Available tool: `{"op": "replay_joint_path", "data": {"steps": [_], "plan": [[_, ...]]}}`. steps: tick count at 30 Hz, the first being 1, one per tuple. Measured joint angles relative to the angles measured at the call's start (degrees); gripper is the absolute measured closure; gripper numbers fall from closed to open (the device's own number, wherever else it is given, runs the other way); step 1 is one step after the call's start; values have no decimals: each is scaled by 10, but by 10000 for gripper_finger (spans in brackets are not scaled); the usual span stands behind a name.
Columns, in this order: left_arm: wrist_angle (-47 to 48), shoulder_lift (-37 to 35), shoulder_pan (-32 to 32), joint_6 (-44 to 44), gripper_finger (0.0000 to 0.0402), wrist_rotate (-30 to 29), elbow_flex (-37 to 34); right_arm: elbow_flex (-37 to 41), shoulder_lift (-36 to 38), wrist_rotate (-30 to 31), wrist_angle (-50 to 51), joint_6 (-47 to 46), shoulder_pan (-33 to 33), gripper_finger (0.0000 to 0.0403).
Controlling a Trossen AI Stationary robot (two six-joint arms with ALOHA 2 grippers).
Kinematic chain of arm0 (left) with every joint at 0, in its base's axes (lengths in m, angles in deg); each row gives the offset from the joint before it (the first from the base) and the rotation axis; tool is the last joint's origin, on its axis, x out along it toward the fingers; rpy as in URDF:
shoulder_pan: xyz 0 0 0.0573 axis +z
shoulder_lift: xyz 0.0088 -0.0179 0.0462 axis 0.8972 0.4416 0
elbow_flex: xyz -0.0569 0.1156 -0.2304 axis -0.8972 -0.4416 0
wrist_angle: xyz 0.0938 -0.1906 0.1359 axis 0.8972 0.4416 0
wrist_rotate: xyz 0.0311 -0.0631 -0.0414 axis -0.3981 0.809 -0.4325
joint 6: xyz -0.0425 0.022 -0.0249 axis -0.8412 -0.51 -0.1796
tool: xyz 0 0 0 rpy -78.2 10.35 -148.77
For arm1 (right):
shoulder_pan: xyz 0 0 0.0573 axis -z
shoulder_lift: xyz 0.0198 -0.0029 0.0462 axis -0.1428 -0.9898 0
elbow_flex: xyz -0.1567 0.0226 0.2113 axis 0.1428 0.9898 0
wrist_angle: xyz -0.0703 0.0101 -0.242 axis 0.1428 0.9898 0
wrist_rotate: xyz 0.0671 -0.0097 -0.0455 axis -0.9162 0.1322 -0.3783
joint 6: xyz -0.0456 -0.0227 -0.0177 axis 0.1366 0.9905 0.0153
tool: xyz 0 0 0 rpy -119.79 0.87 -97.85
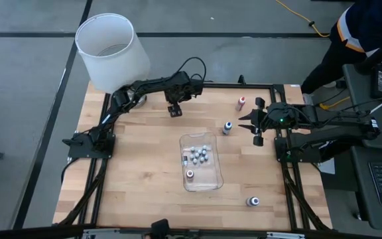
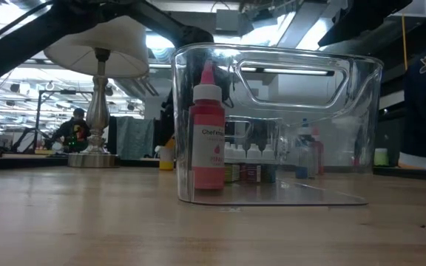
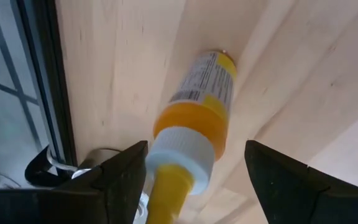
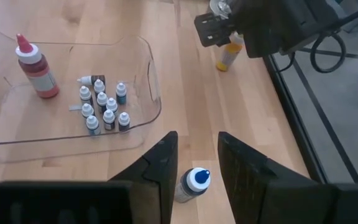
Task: Pick & Place food coloring
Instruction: Put the large yellow coloring bottle into the transparent container
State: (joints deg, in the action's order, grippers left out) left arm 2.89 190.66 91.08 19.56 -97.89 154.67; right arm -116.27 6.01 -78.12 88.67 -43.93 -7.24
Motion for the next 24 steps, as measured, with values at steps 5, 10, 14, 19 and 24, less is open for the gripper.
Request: {"op": "replay_joint_path", "data": {"steps": [5,10,14,19,24], "plan": [[-21,0,0,0,139,4,0,0,0,0,0,0,0,286],[-22,0,0,0,146,9,0,0,0,0,0,-1,0,286],[-21,0,0,0,170,9,0,0,0,0,0,-1,0,286],[-19,0,0,0,221,17,0,0,0,0,0,-1,0,286],[-8,-11,-6,-9,258,38,2,0,0,0,0,-1,0,286]]}}
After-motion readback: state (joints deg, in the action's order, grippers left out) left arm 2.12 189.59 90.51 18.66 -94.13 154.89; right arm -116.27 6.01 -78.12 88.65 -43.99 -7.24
